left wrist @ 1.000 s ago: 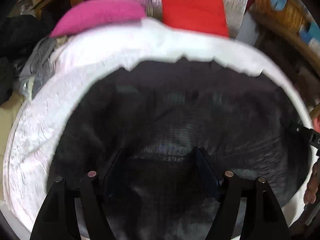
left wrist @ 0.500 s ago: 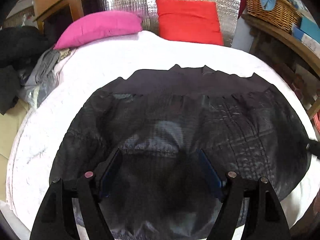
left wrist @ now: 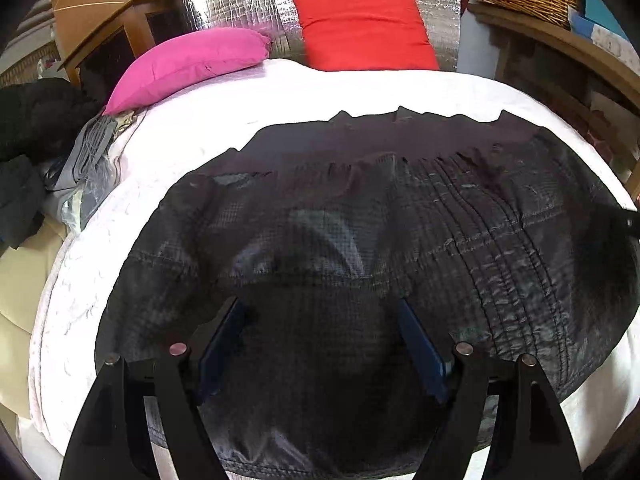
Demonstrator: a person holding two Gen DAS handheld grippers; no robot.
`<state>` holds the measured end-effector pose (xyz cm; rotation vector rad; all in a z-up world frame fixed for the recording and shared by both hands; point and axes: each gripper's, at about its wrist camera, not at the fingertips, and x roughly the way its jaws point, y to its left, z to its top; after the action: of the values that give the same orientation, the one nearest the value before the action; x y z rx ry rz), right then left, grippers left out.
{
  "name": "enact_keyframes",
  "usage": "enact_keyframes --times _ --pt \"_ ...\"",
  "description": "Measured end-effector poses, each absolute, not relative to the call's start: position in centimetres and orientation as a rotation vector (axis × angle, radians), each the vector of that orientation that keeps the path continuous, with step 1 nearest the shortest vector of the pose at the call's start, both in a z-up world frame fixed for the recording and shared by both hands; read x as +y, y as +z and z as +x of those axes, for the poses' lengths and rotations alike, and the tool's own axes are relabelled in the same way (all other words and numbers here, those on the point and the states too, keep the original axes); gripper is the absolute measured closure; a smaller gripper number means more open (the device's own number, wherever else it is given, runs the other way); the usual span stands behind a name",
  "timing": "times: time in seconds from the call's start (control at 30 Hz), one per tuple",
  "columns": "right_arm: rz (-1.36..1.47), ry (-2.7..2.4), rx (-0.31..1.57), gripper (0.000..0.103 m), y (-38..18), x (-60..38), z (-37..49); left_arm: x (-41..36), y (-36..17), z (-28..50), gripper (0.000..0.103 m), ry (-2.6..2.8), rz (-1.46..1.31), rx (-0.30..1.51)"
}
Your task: Fold large clothes
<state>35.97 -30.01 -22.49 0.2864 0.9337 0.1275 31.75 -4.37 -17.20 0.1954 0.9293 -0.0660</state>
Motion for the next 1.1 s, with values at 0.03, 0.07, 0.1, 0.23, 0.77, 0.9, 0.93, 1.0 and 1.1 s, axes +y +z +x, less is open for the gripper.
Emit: enact_keyframes --times 0.03,0.07,0.1,0.23,0.77,0.9,0.93,1.0,1.1 --pt "0.294 0.102 0.934 0.051 -22.6 -30.6 36.2 -4.3 -17.3 31.8 0.024 -0.066 0.196 0.931" --pt "0.314 0.079 0.942 0.051 -22.7 -31.4 36.4 -4.3 -17.3 31.9 0.024 -0.066 0.197 0.931" --pt "0.356 0.059 0.956 0.051 -23.3 -32.4 36.8 -4.2 -17.4 31.9 0.024 -0.067 0.197 0.932" --pt "0.414 0.079 0.989 0.051 -24.9 -33.5 37.8 -4.1 -17.5 32.0 0.024 -0.066 0.198 0.939" --pt "0.343 0.015 0.893 0.051 -21.5 -34.6 30.2 -1.9 -15.6 28.9 0.024 0.005 0.238 0.883" --pt "0.381 0.0 0.872 0.052 -21.8 -36.1 28.1 3.3 -13.9 28.0 0.024 0.124 0.153 0.853" --pt "0.404 0.0 0.856 0.052 -21.7 -36.7 27.5 5.1 -13.9 27.8 0.024 0.161 0.108 0.861" --pt "0.45 0.011 0.832 0.055 -21.6 -37.8 26.5 7.9 -14.4 27.7 0.024 0.216 0.04 0.896" --pt "0.508 0.02 0.827 0.055 -22.1 -39.1 26.2 11.0 -17.0 28.2 0.024 0.274 -0.02 1.016"
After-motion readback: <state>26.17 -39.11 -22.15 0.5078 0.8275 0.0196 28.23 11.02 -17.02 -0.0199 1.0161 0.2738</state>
